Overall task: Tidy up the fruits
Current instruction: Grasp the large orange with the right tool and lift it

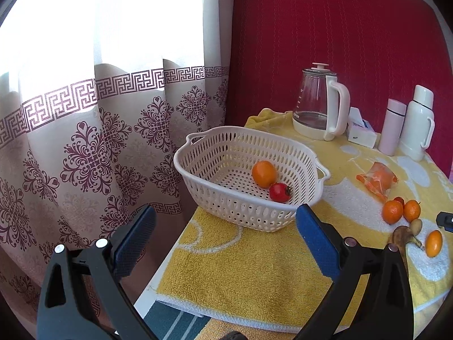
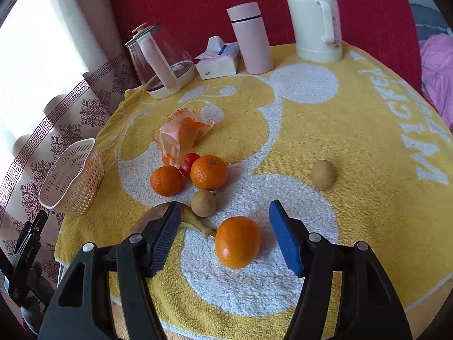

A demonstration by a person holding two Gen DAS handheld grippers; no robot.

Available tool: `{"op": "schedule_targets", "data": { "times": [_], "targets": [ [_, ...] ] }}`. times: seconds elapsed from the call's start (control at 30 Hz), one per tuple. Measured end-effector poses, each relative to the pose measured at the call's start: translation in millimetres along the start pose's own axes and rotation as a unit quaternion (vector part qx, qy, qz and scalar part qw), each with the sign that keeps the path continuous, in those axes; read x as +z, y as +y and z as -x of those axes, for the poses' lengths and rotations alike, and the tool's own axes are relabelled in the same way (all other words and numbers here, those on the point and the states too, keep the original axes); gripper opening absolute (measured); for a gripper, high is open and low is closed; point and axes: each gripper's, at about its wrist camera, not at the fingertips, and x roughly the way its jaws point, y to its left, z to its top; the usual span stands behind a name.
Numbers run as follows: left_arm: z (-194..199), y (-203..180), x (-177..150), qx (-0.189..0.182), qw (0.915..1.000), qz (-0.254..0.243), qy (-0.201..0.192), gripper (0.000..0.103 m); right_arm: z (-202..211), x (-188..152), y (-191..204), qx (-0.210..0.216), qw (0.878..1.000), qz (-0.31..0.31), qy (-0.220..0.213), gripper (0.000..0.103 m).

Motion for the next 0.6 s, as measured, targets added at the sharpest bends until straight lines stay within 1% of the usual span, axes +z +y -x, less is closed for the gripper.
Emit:
{"op": "schedule_targets", "data": {
  "times": [0.13, 0.33, 0.4, 0.43, 0.53, 0.6],
  "targets": [
    [2, -7, -2, -0.006, 0.9999, -0.01, 0.001, 0.1, 3, -5, -17, -0.01, 1.0, -0.009, 0.003, 0.065],
    [4, -14, -3, -0.01, 0.9998, -0.019, 0.001, 0.1, -6, -17, -12, 0.003, 1.0, 0.003, 0.027, 0.063],
    [5, -15, -4, -0.011, 0.9997, -0.021, 0.0, 0.1, -10, -19, -6, 0.009, 0.999, 0.01, 0.033, 0.058],
    [5, -16, -4, -0.012, 0.9997, -0.023, 0.0, 0.1, -13, -19, -3, 0.012, 0.999, 0.014, 0.037, 0.058],
    [6, -19, -4, -0.014, 0.9996, -0.026, 0.001, 0.1, -20, -23, 0, 0.01, 0.999, 0.021, 0.046, 0.053],
    [6, -21, -5, -0.015, 0.9995, -0.028, 0.001, 0.1, -24, -25, -3, 0.009, 0.998, 0.015, 0.053, 0.046]
  ]
}}
